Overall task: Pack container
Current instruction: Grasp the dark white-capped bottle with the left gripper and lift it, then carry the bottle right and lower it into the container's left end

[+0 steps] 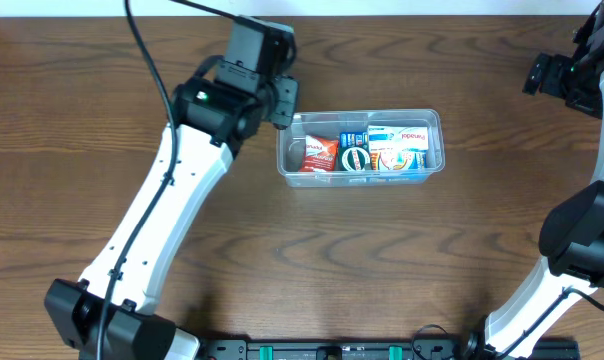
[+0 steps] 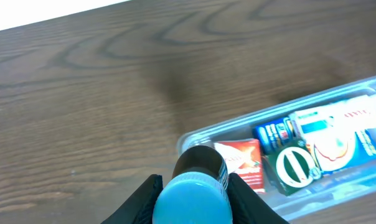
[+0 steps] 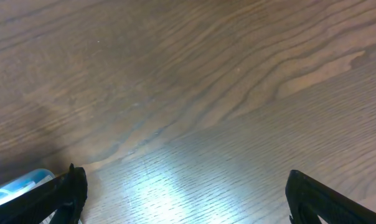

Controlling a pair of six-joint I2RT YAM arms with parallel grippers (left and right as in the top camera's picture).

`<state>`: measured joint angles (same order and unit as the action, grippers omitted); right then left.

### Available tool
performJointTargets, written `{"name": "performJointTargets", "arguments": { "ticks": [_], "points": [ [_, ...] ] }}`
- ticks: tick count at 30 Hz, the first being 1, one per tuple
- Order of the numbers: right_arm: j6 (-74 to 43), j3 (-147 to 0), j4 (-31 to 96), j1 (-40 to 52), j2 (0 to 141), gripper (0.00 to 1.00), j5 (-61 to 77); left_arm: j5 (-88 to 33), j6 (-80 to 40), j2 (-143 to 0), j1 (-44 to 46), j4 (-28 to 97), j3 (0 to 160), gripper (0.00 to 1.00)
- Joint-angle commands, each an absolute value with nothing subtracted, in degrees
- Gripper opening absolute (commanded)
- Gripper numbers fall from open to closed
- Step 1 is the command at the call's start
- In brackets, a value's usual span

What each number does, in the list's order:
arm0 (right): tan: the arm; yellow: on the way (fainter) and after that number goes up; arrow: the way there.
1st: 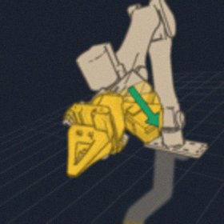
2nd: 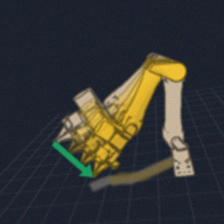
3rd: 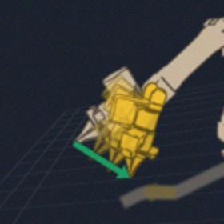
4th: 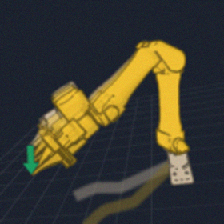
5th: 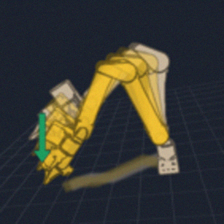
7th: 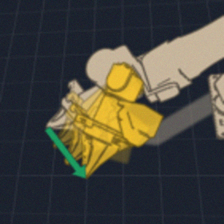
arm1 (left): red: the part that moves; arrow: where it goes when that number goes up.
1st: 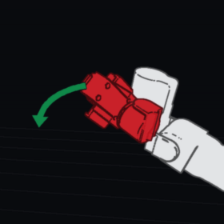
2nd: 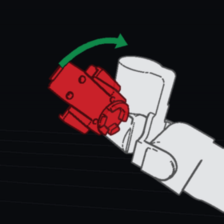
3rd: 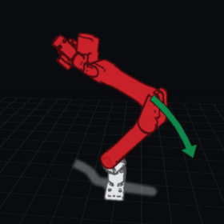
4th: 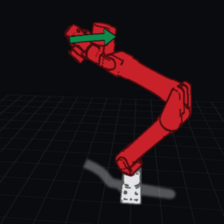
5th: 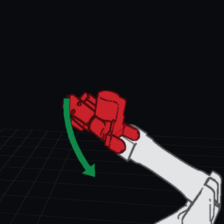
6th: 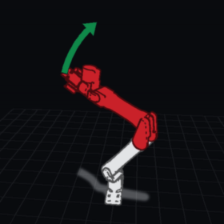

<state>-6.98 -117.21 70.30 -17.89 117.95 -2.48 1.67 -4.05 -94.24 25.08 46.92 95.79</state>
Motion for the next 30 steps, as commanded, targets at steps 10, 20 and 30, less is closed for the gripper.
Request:
{"name": "performJointTargets", "arguments": {
  "ticks": [10, 20, 30],
  "points": [
    [-6.8, -118.1, 70.3, -18.2, 116.2, 0.99, -2.5, 2.0, -5.0, -98.3, 27.4, 47.9, 95.8, 0.34],
    [-6.8, -118.1, 70.3, -18.2, 116.2, 0.99, -2.5, 2.0, -5.5, -105.5, 27.4, 47.2, 95.8, 0.34],
    [-6.8, -118.1, 70.3, -18.2, 116.2, 0.99, -2.5, 3.6, -11.0, -109.0, 27.3, 44.3, 95.8, 0.34]
  ]
}}
